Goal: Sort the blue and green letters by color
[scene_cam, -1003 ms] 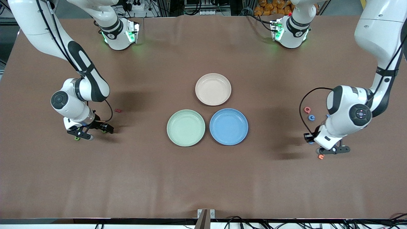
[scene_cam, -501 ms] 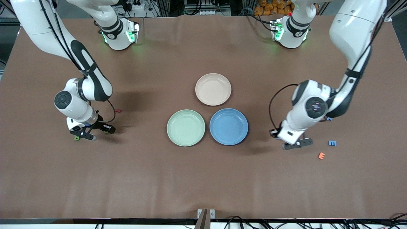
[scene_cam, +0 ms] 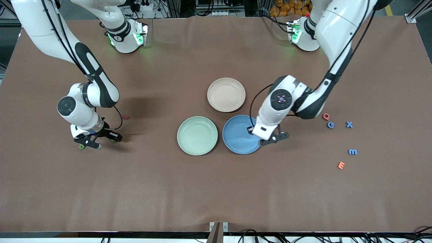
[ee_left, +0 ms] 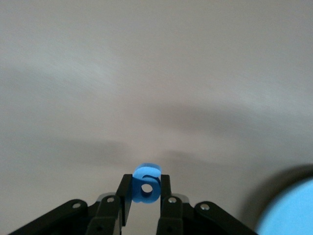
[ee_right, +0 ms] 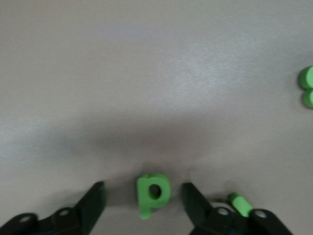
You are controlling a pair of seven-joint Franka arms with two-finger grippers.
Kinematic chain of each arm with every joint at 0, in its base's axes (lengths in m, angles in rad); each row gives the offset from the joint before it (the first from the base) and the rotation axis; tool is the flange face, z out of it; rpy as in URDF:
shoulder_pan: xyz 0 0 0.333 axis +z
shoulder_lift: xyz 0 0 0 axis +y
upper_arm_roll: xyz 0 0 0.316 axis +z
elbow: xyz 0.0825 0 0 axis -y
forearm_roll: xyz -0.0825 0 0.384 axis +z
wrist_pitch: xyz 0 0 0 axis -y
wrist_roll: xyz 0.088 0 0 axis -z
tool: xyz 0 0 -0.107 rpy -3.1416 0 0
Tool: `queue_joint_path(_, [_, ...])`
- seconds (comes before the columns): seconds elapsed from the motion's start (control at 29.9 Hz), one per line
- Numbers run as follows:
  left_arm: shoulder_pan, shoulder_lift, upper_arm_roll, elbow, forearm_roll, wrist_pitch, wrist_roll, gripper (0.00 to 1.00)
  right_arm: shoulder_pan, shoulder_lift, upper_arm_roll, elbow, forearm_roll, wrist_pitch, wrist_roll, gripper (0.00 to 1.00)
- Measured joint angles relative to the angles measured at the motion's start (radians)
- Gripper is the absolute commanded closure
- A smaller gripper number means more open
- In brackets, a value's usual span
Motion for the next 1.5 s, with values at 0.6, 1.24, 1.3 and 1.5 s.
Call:
queue_joint_path(0.6, [-0.023, 0.031, 0.026, 0.028, 0.062, -0.025, -0.021, 0.00, 0.011, -0.048, -0.001, 0.195, 0.000, -0.313, 0.050, 0.99])
queue_joint_path(1.24, [0.165, -0.085, 0.044, -0.052, 0.099, -0.111, 0.304, 0.00, 0.304, -0.004, 0.027, 0.317, 0.001, -0.329, 0.465, 0.99])
queue_joint_path(1.3, [0.192, -0.105, 0.044, -0.076, 0.099, -0.111, 0.346, 0.00, 0.343, 0.007, 0.028, 0.343, 0.001, -0.345, 0.514, 0.99])
queue_joint_path(1.5, [0.241, -0.153, 0.042, -0.139, 0.099, -0.107, 0.432, 0.00, 0.435, 0.055, 0.029, 0.438, 0.001, -0.388, 0.645, 0.99])
